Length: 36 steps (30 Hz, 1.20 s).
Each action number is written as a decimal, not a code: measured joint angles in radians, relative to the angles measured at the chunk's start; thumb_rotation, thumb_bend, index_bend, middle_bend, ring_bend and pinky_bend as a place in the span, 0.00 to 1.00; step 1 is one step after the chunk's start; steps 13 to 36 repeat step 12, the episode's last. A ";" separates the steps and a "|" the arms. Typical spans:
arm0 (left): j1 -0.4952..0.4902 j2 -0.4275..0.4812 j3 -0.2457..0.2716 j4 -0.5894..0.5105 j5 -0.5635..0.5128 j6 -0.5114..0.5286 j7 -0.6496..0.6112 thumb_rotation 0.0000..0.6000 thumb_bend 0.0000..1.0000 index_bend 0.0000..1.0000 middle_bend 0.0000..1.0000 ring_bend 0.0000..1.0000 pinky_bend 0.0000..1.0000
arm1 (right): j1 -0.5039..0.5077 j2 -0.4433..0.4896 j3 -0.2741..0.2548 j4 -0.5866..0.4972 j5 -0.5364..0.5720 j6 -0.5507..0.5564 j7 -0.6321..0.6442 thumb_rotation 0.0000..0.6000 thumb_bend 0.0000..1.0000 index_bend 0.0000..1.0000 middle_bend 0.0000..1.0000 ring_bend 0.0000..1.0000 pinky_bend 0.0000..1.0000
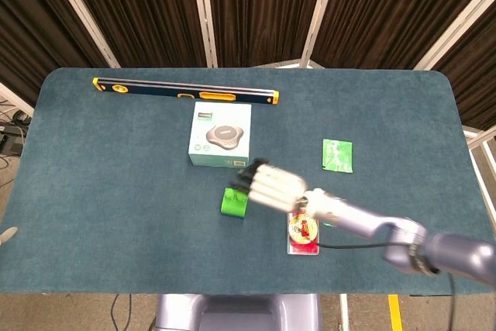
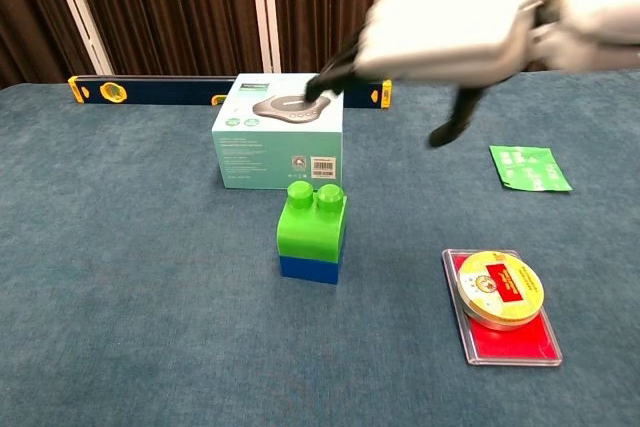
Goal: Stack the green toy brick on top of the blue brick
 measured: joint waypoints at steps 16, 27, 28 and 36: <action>0.043 0.010 0.023 -0.006 0.099 0.106 -0.039 1.00 0.00 0.00 0.00 0.00 0.00 | -0.447 0.127 -0.014 -0.143 0.298 0.380 0.047 1.00 0.00 0.01 0.00 0.00 0.00; 0.043 0.010 0.023 -0.006 0.099 0.106 -0.039 1.00 0.00 0.00 0.00 0.00 0.00 | -0.447 0.127 -0.014 -0.143 0.298 0.380 0.047 1.00 0.00 0.01 0.00 0.00 0.00; 0.043 0.010 0.023 -0.006 0.099 0.106 -0.039 1.00 0.00 0.00 0.00 0.00 0.00 | -0.447 0.127 -0.014 -0.143 0.298 0.380 0.047 1.00 0.00 0.01 0.00 0.00 0.00; 0.043 0.010 0.023 -0.006 0.099 0.106 -0.039 1.00 0.00 0.00 0.00 0.00 0.00 | -0.447 0.127 -0.014 -0.143 0.298 0.380 0.047 1.00 0.00 0.01 0.00 0.00 0.00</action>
